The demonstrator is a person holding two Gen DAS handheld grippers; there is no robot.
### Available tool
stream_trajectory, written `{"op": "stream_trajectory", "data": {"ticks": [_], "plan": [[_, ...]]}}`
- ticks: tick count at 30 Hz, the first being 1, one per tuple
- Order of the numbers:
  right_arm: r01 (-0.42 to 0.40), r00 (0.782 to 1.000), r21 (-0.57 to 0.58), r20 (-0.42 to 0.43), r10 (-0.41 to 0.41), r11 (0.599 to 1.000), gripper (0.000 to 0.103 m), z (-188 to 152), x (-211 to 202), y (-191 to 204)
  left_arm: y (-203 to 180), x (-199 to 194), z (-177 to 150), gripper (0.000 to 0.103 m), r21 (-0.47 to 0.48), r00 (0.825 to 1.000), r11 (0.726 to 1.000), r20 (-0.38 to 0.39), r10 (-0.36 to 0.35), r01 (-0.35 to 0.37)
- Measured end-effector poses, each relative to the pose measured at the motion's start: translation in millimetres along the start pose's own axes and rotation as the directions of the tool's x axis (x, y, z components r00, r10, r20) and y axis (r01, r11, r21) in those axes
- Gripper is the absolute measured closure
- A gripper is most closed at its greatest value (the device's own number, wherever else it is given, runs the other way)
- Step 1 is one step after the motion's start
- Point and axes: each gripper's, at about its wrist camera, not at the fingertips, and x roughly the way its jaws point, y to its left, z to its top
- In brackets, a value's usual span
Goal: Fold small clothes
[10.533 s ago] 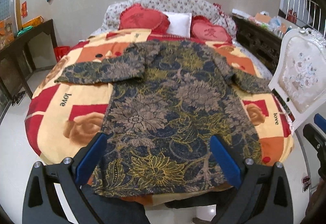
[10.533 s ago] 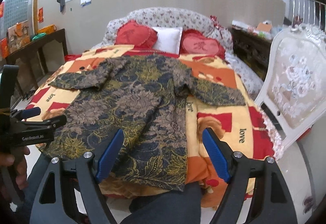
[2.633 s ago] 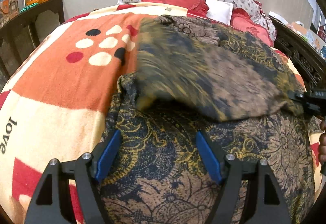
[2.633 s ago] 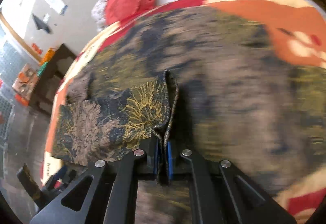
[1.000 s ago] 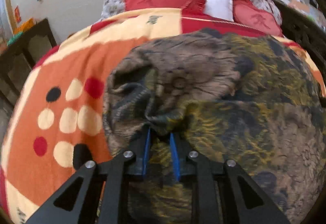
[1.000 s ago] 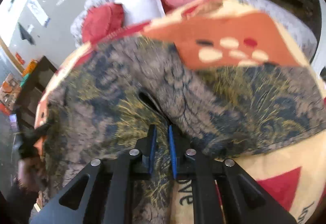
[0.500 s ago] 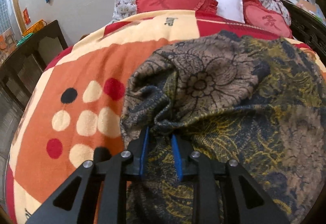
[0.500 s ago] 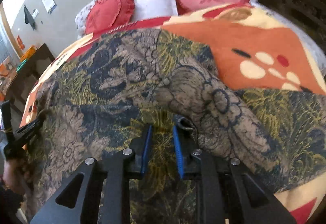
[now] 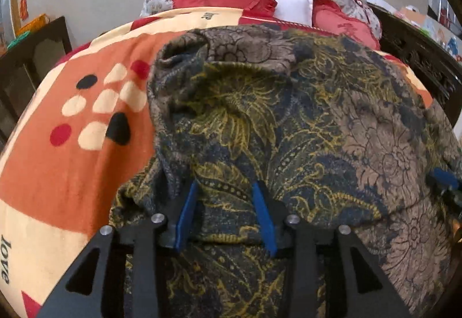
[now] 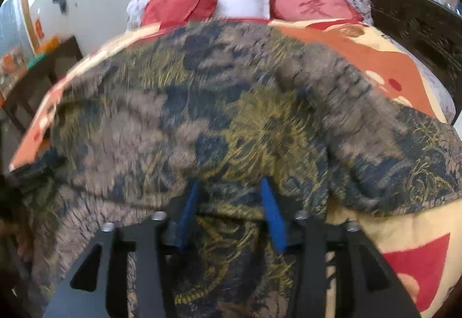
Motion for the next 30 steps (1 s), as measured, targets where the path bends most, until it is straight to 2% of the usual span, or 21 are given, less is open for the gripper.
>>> {"op": "stream_trajectory", "data": {"ticks": [4,8,10,11,12,13,14,15,17,19,21,22,24,27,28,30], "plan": [[0.043,0.999,-0.041,0.002,-0.043,0.998,0.041,0,3,9,0,1,1,0.059,-0.008,1.0,1.0,0.003,-0.009,0.009],[0.008,1.0,-0.013,0.012,-0.008,1.0,0.041,0,0,3,1,0,3,0.058,0.006,1.0,1.0,-0.002,0.007,-0.007],[-0.024,1.0,0.005,-0.004,0.024,1.0,0.041,0,-5,-4,-1,-18,-6,0.054,0.003,1.0,1.0,-0.019,0.024,-0.024],[-0.055,0.998,0.035,-0.021,0.056,0.998,0.043,4,-14,-12,-2,-30,-9,0.044,-0.003,1.0,1.0,-0.007,0.016,-0.017],[-0.063,0.998,0.064,-0.003,0.064,0.996,0.045,5,-26,-21,-3,-41,-15,0.029,-0.005,1.0,1.0,0.019,-0.003,0.003],[-0.06,0.998,0.091,0.034,0.057,0.994,0.045,7,-39,-33,-5,-51,-22,0.02,0.0,0.999,1.0,0.048,-0.019,0.019],[-0.042,0.996,0.114,0.079,0.033,0.993,0.045,9,-54,-49,-7,-56,-30,0.007,0.008,0.998,1.0,0.063,-0.02,0.02],[-0.017,0.994,0.138,0.107,0.002,0.99,0.045,10,-66,-70,-9,-54,-41,0.003,0.027,0.998,1.0,0.063,-0.01,0.008],[0.052,0.992,0.196,0.102,-0.073,0.979,0.045,12,-77,-119,-11,-36,-48,0.002,0.037,0.999,0.999,-0.039,0.017,-0.016],[0.126,0.988,0.279,0.051,-0.146,0.952,0.045,10,-80,-178,-6,-33,-43,0.002,-0.003,0.999,1.0,-0.029,0.017,-0.017],[0.142,0.988,0.417,-0.005,-0.154,0.898,0.045,-1,-82,-243,-2,-30,-41,0.001,-0.025,0.999,0.999,-0.036,0.02,-0.021],[0.121,0.992,0.496,-0.023,-0.127,0.86,0.045,-10,-83,-272,-2,-31,-40,0.001,-0.027,0.999,0.999,-0.03,0.025,-0.026],[0.026,0.999,0.646,0.004,-0.037,0.763,0.045,-33,-84,-316,-3,-31,-39,0.001,-0.024,0.999,0.999,-0.027,0.035,-0.036],[-0.15,0.989,0.757,0.113,0.099,0.636,0.046,-61,-82,-343,-4,-30,-39,0.001,-0.03,0.999,0.998,-0.025,0.046,-0.047],[-0.181,0.983,0.772,0.134,0.122,0.609,0.046,-65,-80,-346,-3,-30,-40,0.001,-0.032,0.998,0.998,-0.026,0.048,-0.049],[-0.196,0.981,0.806,0.157,0.117,0.559,0.051,-72,-74,-350,-3,-31,-39,0.001,-0.031,0.998,0.998,-0.025,0.05,-0.051]]}}
